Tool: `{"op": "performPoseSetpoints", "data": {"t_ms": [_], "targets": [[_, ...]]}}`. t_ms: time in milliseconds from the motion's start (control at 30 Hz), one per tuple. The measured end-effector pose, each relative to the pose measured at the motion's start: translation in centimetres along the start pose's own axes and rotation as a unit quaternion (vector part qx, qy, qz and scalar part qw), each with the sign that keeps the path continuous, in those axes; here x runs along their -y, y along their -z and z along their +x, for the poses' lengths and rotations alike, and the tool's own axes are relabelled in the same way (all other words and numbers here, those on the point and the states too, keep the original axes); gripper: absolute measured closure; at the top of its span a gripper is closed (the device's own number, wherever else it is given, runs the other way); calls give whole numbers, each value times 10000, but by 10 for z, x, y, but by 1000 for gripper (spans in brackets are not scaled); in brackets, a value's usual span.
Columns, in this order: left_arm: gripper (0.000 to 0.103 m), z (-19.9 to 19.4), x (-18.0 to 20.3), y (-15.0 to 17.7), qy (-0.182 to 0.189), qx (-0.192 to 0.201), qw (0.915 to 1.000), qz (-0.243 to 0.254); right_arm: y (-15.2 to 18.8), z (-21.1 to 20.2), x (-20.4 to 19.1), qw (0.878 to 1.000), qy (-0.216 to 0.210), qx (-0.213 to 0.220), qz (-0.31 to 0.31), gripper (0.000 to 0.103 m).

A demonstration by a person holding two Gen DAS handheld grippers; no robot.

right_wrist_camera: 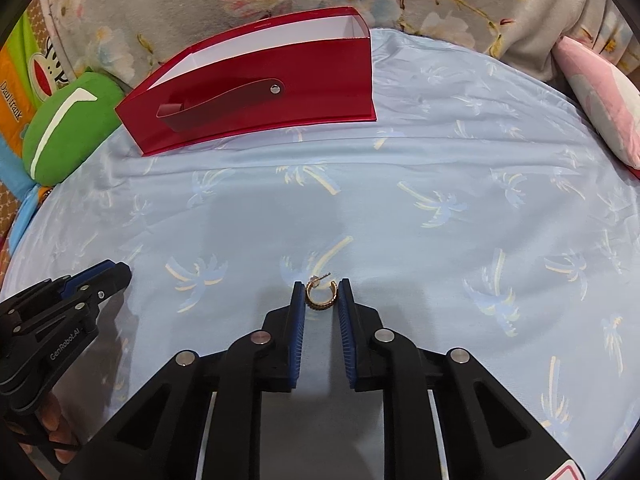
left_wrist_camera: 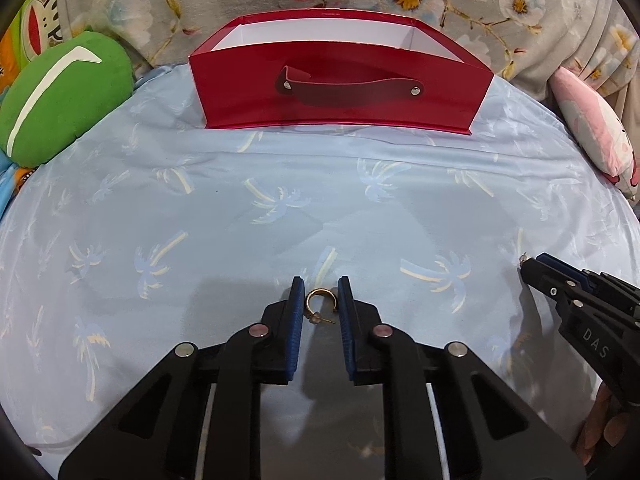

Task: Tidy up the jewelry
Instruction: 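Grasp a gold hoop earring with the left tool while the right tool grasps another, then carry both hoop earrings into the red box and open both tools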

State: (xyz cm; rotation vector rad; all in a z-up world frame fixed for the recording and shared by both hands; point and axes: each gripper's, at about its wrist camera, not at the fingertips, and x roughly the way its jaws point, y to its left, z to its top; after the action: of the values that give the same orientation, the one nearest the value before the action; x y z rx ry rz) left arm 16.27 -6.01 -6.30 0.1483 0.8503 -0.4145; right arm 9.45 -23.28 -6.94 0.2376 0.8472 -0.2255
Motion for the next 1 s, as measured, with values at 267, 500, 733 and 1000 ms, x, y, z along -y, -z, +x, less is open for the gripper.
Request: {"op": "performPoseSetpoints", "data": {"t_ms": [267,500,733,1000], "targets": [[87,-6,-3,5,113,31,9998,-140,2,-7,0,9999,-63,129,-9,87],[87,-30,-13,10,202,147,9992,-300,5,-28,-4,9992,-273,300,13,88],[87,-57,-18,1,255,401,9983,-329,-5,-56,-11,9971,-470,592,-15,88],[87,-82,-17,-29,196,789,9965,-179,-42,-85,-18,9924,-519,1090,-238,88]]}}
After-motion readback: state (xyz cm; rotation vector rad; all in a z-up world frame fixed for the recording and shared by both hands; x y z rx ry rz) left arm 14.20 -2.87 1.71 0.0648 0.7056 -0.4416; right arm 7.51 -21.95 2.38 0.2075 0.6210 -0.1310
